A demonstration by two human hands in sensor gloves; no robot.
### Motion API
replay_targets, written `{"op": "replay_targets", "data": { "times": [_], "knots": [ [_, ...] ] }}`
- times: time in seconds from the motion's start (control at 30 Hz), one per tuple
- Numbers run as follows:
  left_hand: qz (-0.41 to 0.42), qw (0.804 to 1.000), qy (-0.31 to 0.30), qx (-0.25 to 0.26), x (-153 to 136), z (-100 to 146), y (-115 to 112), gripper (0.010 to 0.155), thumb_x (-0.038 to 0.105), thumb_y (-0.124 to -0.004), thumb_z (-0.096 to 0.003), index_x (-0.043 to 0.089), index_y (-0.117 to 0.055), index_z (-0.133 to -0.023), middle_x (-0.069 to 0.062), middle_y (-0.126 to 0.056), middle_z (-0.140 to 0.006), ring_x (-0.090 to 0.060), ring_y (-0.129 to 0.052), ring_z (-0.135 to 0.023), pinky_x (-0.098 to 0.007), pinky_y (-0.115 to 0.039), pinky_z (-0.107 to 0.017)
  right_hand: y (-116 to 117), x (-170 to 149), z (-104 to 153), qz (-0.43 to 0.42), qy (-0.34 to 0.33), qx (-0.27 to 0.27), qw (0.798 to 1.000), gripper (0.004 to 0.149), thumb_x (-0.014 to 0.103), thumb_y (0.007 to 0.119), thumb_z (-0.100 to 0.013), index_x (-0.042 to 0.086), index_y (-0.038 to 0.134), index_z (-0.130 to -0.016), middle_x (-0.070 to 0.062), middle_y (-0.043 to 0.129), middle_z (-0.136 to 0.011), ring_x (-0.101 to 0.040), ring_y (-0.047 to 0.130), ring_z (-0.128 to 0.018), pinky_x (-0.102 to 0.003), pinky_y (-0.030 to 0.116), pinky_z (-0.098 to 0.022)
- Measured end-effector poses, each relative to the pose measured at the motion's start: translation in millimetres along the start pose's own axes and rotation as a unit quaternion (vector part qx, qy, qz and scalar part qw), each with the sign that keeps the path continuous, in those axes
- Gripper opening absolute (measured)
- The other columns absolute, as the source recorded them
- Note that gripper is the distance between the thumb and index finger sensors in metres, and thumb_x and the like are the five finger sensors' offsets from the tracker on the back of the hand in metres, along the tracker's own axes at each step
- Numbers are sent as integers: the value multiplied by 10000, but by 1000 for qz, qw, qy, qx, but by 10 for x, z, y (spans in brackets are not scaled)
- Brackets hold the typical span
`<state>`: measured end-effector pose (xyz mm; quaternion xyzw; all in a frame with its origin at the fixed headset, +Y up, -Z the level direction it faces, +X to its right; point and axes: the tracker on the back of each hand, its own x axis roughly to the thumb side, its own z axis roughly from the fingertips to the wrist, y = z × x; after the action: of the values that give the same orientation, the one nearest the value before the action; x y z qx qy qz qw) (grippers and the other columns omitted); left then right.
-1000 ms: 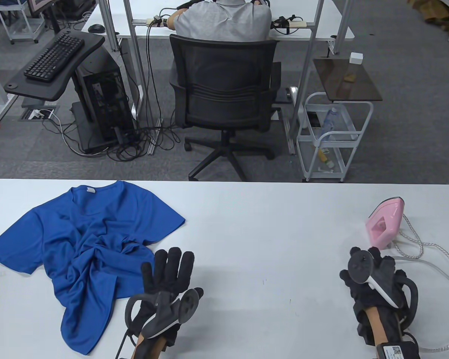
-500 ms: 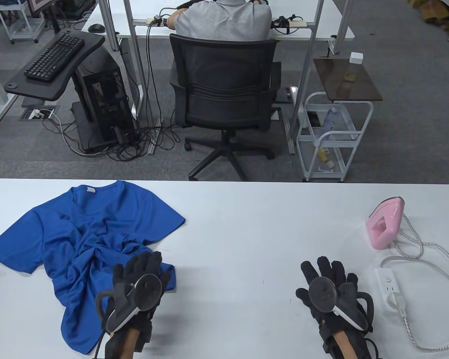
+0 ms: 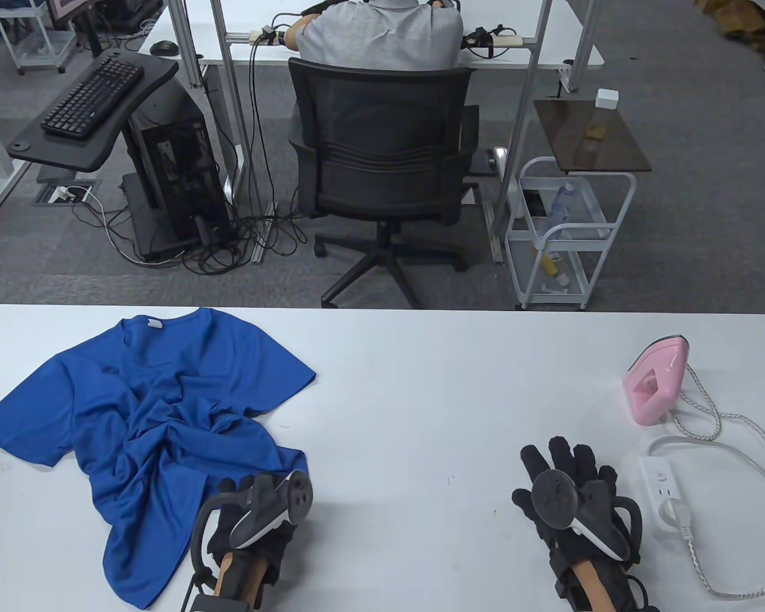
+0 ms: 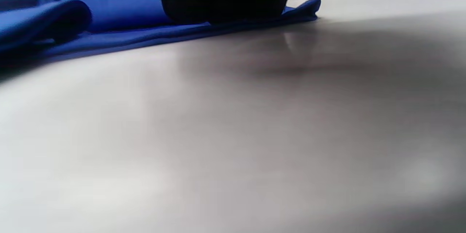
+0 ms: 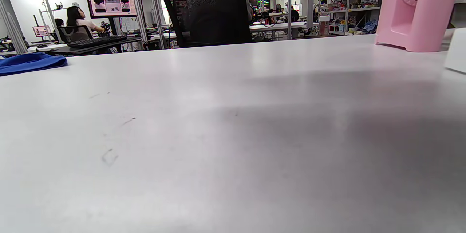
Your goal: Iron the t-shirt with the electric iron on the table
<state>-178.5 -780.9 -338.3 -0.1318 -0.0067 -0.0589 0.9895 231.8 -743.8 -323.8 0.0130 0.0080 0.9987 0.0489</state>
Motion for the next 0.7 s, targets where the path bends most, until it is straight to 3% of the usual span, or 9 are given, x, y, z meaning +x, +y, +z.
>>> {"op": "replay_targets", "data": {
  "times": [0.13,0.33,0.37,0.7],
  "knots": [
    [32,999,-16,-35,193,-44,36,598,537,-587,-507,280,-702,-1034,-5,-699,-1125,-333,-718,-1046,-618,-520,-752,2,7,0,1,-1,-5,1000,698,514,652,-442,297,513,-1091,-198,405,-1176,-557,431,-1037,-765,396,-679],
    [116,985,-65,-109,558,-134,71,592,529,-575,-522,333,-620,-1079,-24,-421,-1228,-406,-461,-1128,-648,-425,-767,18,26,-6,9,-2,-3,1000,693,513,653,-444,297,520,-1089,-198,415,-1174,-553,445,-1035,-762,407,-679],
    [118,984,-76,-112,644,-157,80,589,530,-572,-523,344,-612,-1080,-70,-442,-1224,-404,-483,-1123,-644,-433,-766,26,26,-10,10,-1,-2,1000,693,513,653,-445,298,519,-1090,-198,415,-1174,-555,446,-1035,-762,408,-678],
    [88,977,-155,-117,1421,-262,159,596,532,-566,-520,392,-539,-1099,32,-411,-1225,-316,-453,-1124,-582,-453,-781,72,27,-44,11,0,14,1000,685,511,653,-445,294,541,-1085,-200,450,-1167,-552,486,-1026,-752,443,-675]
  ]
}}
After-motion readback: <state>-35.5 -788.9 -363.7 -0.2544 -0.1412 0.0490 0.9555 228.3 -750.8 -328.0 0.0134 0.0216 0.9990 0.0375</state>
